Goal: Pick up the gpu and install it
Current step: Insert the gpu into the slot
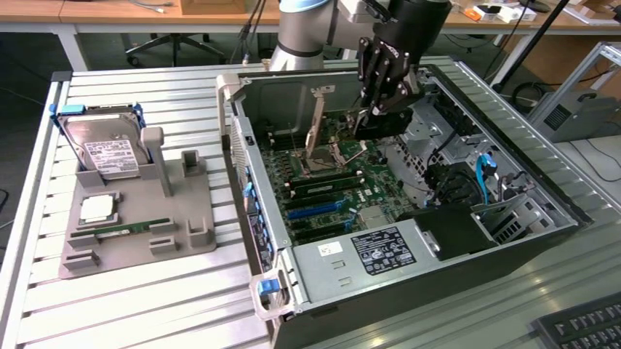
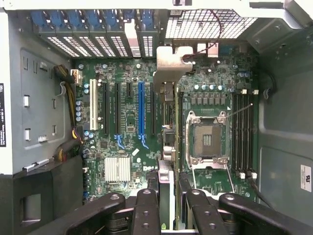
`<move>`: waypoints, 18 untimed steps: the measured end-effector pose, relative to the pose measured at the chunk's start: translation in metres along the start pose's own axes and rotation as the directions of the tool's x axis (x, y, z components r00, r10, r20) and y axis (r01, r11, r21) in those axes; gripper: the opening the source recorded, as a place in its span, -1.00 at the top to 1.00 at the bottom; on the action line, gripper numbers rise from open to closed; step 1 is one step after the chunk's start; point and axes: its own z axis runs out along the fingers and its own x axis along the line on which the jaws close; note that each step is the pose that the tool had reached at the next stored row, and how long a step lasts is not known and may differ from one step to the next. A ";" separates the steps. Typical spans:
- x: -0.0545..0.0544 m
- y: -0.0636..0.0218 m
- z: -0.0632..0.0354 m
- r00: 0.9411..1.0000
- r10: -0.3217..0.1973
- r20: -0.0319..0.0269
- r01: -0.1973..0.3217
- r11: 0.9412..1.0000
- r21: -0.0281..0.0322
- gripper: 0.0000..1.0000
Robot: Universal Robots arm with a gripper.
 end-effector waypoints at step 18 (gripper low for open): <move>0.001 0.0032 0.0044 1.000 0.000 0.000 0.000 1.000 0.000 0.47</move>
